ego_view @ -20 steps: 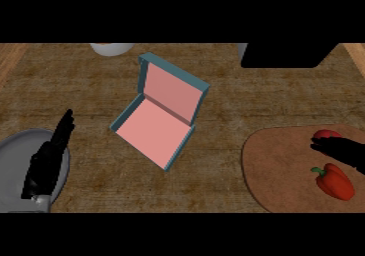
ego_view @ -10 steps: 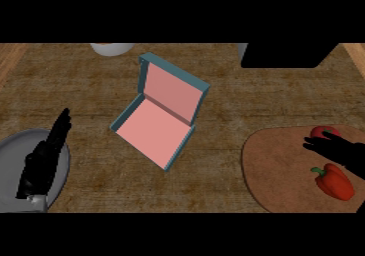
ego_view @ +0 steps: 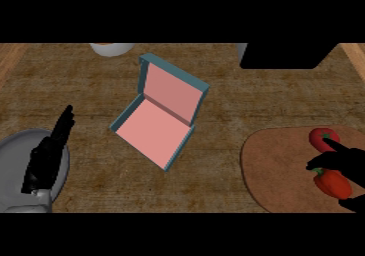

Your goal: Pick the bell pepper from the cutting board and place it in the cardboard box

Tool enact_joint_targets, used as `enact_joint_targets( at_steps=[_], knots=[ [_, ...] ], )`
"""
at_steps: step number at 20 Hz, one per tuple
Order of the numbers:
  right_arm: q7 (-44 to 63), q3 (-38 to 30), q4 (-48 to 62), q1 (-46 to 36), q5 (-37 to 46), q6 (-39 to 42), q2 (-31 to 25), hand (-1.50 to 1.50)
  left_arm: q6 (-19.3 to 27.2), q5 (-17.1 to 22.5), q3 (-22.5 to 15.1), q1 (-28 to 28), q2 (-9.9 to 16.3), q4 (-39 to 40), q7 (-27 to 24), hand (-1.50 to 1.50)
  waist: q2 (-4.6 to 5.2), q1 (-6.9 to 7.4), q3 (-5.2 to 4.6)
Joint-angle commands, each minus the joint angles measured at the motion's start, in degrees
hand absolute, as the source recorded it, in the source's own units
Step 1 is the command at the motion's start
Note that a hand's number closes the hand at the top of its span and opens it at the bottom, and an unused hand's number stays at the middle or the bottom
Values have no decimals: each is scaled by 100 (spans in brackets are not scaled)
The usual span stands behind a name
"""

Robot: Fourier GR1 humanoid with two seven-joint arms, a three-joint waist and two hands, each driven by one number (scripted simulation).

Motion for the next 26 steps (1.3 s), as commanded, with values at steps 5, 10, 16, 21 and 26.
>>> enact_joint_targets(
  at_steps=[5,10,16,21,26],
  knots=[
    [-297,-268,414,-231,315,-1221,337,150,-353,220,441,-259,248,225,-21,0,43,2,47],
    [-2,-392,272,-401,356,-1233,704,150,-155,-116,126,193,-112,-224,104,0,38,21,46],
    [2308,-187,742,-1851,1007,-1105,1921,150,-85,-195,147,-276,-129,166,161,0,58,68,43],
    [2406,-314,839,-2071,1107,-1623,2059,150,-283,-67,206,196,-104,-293,104,0,36,32,46],
    [2513,-718,383,-2664,573,-816,1905,150,-272,-105,327,45,-146,173,-188,0,36,-2,43]
  ],
)
